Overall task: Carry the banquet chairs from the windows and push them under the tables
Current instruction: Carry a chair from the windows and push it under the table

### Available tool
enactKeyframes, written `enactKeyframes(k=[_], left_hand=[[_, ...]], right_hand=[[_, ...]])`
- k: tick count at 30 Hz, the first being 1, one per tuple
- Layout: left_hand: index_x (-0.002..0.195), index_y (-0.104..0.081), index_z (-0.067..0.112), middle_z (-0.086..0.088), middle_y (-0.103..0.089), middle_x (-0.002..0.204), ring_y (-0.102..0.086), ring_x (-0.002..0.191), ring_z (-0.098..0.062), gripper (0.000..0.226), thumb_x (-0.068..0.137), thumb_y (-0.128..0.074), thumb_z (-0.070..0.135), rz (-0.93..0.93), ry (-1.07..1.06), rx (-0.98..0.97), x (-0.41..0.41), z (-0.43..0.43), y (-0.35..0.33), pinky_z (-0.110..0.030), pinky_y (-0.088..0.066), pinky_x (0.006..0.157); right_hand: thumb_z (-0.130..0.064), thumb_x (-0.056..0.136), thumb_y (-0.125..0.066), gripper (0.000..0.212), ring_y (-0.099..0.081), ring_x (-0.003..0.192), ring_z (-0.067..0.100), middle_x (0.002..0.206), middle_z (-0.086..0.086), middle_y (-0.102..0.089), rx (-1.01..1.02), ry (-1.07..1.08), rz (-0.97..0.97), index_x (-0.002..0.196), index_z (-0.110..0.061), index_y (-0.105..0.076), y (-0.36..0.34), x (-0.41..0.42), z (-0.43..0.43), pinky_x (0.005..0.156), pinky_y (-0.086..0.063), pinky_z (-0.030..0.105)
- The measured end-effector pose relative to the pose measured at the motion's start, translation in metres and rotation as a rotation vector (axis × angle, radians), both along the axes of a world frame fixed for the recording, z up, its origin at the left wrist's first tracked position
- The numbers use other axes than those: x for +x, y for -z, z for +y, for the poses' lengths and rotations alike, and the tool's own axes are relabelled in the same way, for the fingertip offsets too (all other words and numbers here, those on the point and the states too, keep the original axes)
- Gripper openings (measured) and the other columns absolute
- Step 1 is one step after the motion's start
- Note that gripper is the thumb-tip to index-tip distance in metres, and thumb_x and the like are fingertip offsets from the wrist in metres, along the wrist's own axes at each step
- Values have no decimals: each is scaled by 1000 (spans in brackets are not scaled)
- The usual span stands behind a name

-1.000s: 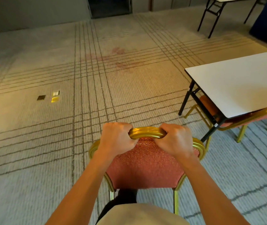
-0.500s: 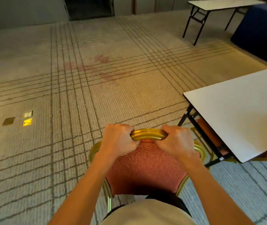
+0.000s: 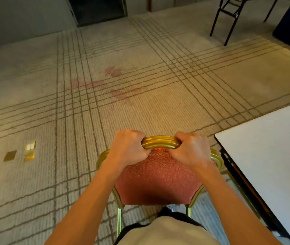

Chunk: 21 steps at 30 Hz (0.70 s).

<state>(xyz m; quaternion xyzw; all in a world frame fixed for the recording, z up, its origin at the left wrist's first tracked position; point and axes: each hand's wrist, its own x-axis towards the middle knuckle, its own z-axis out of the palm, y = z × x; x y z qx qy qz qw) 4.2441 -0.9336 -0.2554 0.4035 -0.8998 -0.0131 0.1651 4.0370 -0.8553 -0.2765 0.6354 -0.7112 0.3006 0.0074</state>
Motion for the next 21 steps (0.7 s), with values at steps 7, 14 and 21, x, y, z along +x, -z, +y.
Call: enactKeyframes(k=[7, 14, 21], left_hand=[[58, -57, 19, 2, -60, 55, -62, 55, -26, 35, 70, -63, 51, 25, -94, -67, -47, -123, -18, -29, -31, 54], [54, -44, 27, 4, -58, 52, -59, 49, -22, 34, 67, -66, 49, 50, -88, -15, -86, -266, 4, -26, -28, 51], [62, -54, 24, 1, -70, 69, -68, 71, -25, 34, 76, -63, 54, -35, -64, 37, -125, -433, 8, -33, -36, 59]], right_hand=[[-44, 70, -71, 30, -59, 51, 23, 55, -7, -58, -23, -77, 29, 59, -25, -51, -21, -55, -141, 50, -47, 31], [-40, 69, -79, 32, -57, 49, 23, 53, -6, -58, -23, -65, 80, 58, -21, -56, -6, -94, -281, 49, -43, 30], [-50, 71, -64, 33, -60, 50, 26, 54, -3, -60, -6, 22, 129, 59, -20, -58, -3, -125, -431, 49, -46, 34]])
